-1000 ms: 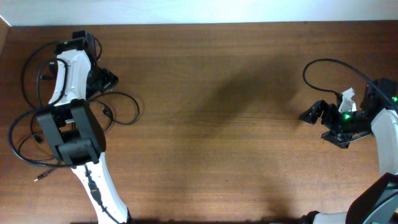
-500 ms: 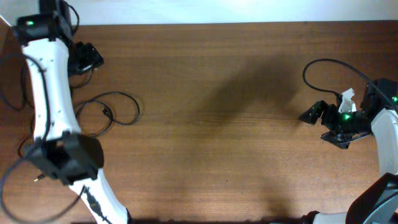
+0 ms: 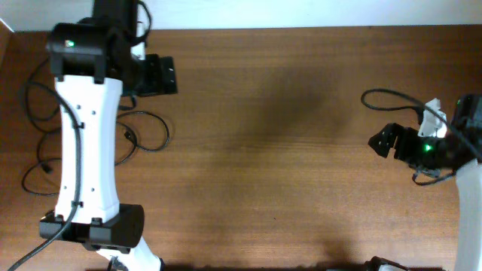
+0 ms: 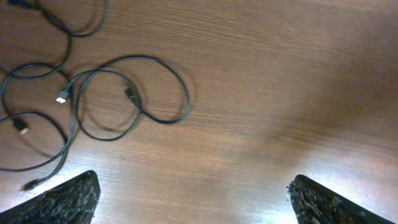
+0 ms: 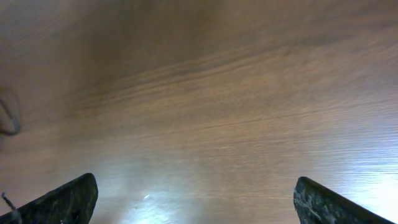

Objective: Untangle cables
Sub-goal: 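Release the cable and lift the left gripper up off the pile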

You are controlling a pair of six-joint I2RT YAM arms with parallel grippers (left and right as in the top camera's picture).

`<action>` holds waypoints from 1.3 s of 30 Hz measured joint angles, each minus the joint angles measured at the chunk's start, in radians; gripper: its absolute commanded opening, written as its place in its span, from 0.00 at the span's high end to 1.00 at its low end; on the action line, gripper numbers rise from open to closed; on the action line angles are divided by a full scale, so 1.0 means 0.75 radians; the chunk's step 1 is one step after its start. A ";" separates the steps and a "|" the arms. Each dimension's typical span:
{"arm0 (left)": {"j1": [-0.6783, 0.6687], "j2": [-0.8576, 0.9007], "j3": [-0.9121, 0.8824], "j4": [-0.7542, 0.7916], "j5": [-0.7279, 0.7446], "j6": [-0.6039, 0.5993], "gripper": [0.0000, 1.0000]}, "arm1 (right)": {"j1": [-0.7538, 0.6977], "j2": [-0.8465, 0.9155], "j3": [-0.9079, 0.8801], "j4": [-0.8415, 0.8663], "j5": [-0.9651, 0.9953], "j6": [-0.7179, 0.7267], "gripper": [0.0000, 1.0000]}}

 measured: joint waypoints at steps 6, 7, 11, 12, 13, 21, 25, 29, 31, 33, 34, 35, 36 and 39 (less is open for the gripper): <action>-0.118 -0.001 -0.105 -0.001 0.006 0.006 0.01 | 0.046 -0.358 0.029 0.028 0.061 -0.003 0.01; -0.130 -0.001 -0.125 -0.001 0.008 0.009 0.01 | 0.046 -0.391 0.033 0.035 0.066 -0.004 0.01; -0.151 -0.001 -0.169 -0.002 0.009 0.010 0.01 | 0.046 -0.418 0.035 0.036 0.079 -0.006 0.01; -0.151 -0.001 -0.170 -0.001 0.009 0.009 0.01 | 0.046 -0.409 0.035 0.036 0.080 -0.006 0.01; -0.151 -0.001 -0.170 -0.002 0.009 0.010 0.01 | 0.046 -0.399 0.035 0.036 0.080 -0.006 0.01; -0.151 -0.001 -0.170 -0.001 0.009 0.010 0.01 | 0.046 -0.266 0.035 0.037 0.080 -0.005 0.01; -0.151 -0.001 -0.170 -0.001 0.009 0.010 0.01 | 0.046 -0.156 0.035 0.038 0.080 -0.006 0.01; -0.151 -0.001 -0.171 -0.002 0.009 0.010 0.01 | 0.046 -0.023 0.035 0.041 0.080 -0.006 0.01; -0.151 -0.001 -0.170 -0.002 0.009 0.009 0.01 | 0.046 0.037 0.035 0.076 0.079 0.002 0.01; -0.151 -0.001 -0.171 -0.001 0.009 0.010 0.01 | 0.046 0.110 0.035 0.146 0.078 0.020 0.01; -0.151 -0.001 -0.171 -0.002 0.009 0.010 0.01 | 0.046 0.138 0.035 0.146 0.078 0.028 0.01; -0.151 -0.001 -0.171 -0.001 0.009 0.009 0.01 | 0.046 0.154 0.035 0.146 0.078 0.034 0.01; -0.151 -0.001 -0.171 -0.001 0.009 0.010 0.01 | 0.046 0.176 0.035 0.147 0.078 0.038 0.01; -0.151 -0.001 -0.171 -0.001 0.009 0.010 0.01 | 0.046 0.193 0.035 0.151 0.078 0.041 0.01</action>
